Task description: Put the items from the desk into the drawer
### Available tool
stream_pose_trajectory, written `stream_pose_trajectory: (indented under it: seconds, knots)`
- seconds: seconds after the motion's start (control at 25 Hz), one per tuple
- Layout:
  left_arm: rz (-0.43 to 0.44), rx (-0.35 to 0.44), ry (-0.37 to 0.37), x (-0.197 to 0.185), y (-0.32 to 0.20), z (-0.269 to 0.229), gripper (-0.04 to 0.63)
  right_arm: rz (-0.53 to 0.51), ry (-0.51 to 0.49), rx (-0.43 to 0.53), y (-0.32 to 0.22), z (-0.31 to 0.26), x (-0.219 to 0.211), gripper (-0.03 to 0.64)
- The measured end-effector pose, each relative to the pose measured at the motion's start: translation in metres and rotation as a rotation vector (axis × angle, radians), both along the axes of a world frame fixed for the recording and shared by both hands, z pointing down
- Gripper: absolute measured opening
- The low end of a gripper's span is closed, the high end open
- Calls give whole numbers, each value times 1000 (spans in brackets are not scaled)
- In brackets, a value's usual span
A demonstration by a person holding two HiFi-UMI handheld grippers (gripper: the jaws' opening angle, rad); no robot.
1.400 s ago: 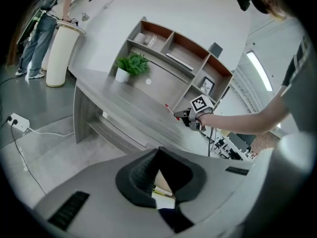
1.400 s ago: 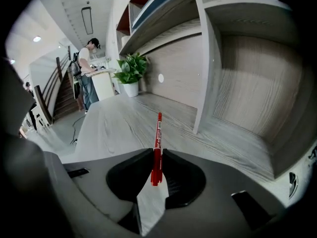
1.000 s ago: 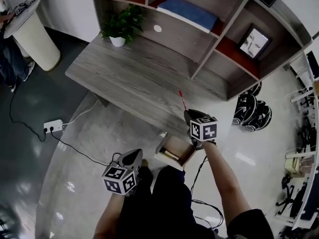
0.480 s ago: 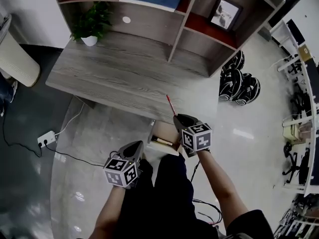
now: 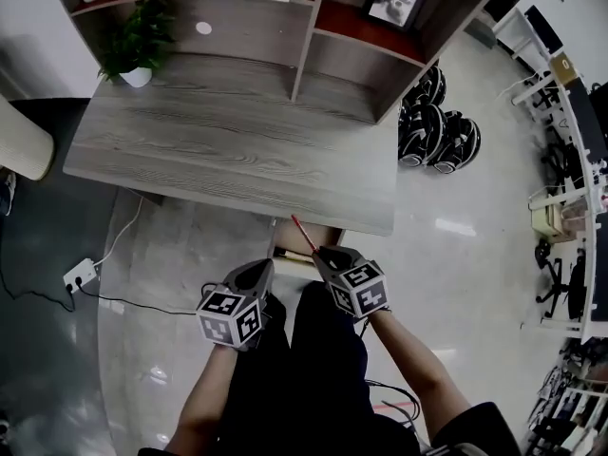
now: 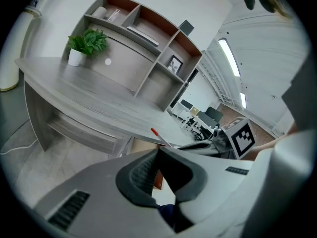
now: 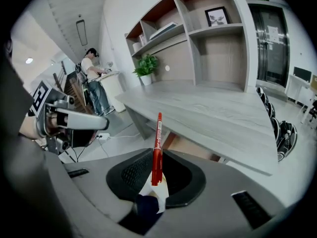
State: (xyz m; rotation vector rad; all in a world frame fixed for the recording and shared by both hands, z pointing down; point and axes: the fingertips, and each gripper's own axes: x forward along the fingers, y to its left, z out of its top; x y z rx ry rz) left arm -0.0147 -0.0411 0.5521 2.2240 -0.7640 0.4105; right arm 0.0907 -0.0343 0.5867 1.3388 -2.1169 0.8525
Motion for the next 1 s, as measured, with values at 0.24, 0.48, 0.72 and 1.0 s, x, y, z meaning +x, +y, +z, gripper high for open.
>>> stream_pose_trajectory:
  seconds: [0.24,0.48,0.72,1.0]
  knots:
    - [5,-9,-13,1,0,4,23,5,-4,-81,25,37,-9,63]
    - [-9,-29,-48,-11,4,13,23,159,-18,-158,24,77,4,63]
    - [-38,-40,-71,-25,3,16,23,420,-2,-194,21,107,28,63]
    - [-59,-53,-85,-36,4,22,23,588,59,-183,9,122,45,63]
